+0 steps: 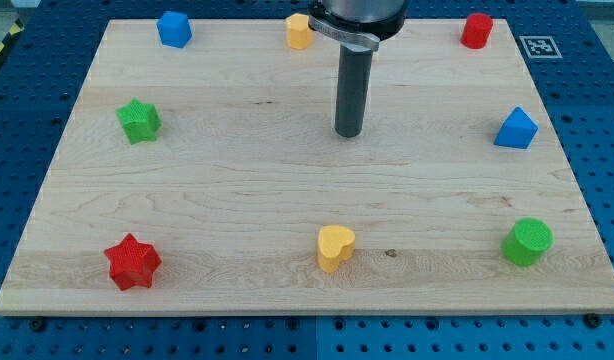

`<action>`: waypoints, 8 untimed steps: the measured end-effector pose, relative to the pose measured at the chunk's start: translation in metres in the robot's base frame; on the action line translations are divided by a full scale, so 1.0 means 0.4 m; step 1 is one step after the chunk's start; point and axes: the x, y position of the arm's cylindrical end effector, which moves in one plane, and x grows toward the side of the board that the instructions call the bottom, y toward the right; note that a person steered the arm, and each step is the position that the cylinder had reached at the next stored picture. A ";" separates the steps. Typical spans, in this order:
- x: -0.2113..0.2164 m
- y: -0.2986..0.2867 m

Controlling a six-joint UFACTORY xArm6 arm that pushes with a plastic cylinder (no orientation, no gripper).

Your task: Point at the green star

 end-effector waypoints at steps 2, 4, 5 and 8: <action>-0.015 -0.062; -0.153 -0.300; -0.193 -0.476; -0.015 -0.779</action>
